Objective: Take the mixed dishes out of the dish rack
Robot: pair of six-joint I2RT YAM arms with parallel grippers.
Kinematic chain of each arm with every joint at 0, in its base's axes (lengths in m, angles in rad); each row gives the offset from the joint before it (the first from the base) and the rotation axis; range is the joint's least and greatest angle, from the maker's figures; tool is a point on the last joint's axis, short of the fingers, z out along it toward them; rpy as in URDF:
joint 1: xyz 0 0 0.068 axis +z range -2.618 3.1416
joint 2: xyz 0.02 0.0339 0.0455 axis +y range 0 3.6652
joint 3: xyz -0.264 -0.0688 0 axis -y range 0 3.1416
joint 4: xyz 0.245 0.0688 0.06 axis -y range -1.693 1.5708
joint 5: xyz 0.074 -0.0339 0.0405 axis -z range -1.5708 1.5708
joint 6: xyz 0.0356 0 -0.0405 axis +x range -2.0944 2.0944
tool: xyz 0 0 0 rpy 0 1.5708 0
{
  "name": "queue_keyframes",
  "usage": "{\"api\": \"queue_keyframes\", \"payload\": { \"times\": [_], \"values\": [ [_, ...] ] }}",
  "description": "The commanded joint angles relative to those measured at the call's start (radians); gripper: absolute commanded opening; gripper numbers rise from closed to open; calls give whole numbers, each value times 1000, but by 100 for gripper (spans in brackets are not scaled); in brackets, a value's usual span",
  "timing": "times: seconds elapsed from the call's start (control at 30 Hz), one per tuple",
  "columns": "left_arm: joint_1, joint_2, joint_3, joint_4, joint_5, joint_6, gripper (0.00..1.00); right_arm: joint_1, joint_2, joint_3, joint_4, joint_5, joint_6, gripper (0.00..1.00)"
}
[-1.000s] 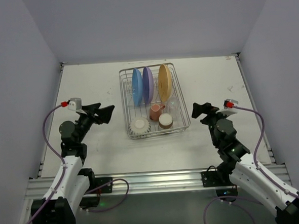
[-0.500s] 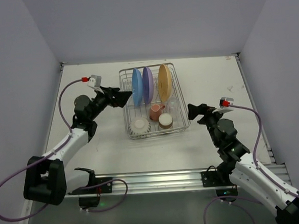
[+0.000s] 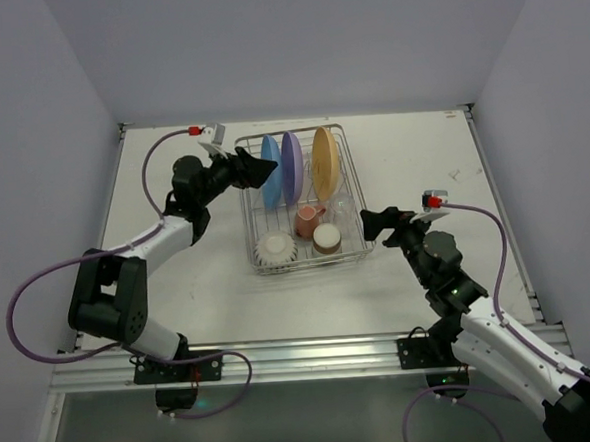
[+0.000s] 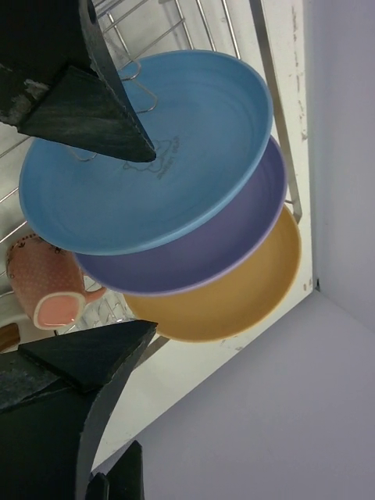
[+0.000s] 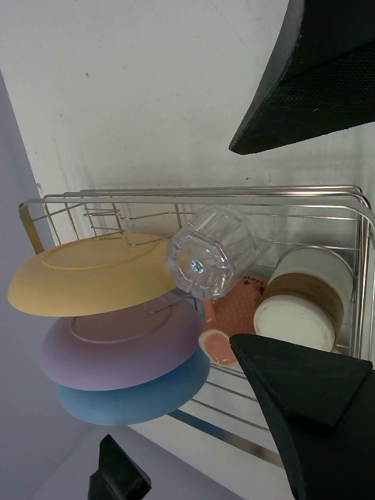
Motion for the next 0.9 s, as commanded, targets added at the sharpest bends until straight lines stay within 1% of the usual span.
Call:
{"api": "queue_keyframes", "payload": {
  "times": [0.0, 0.1, 0.13, 0.17, 0.27, 0.4, 0.47, 0.6, 0.8, 0.87],
  "values": [
    [-30, 41, 64, -7, -24, -7, 85, 3, -11, -3, 37, -8, -3, 99],
    [-36, 75, 85, -21, -20, -19, 79, 2, -23, -1, 25, 7, -3, 99],
    [-36, 92, 96, -19, -17, -28, 74, 3, -32, -6, 25, 11, -2, 99],
    [-38, 100, 100, -21, -15, -31, 71, 3, -51, -18, 32, 14, -3, 99],
    [-45, 112, 108, -18, -21, -36, 67, 2, -86, -36, 40, 15, -6, 99],
    [-53, 112, 111, -16, -29, -37, 56, 3, -82, -35, 35, 17, -8, 99],
    [-55, 115, 117, -24, -35, -42, 56, 3, -65, -23, 28, 17, -6, 99],
    [-55, 131, 134, -32, -24, -48, 48, 2, -51, -17, 22, 20, -5, 99],
    [-56, 141, 145, -35, -12, -40, 46, 3, -43, -12, 22, 24, -6, 99],
    [-56, 149, 151, -42, -3, -39, 44, 2, -40, -10, 20, 26, -6, 99]
  ]
}}
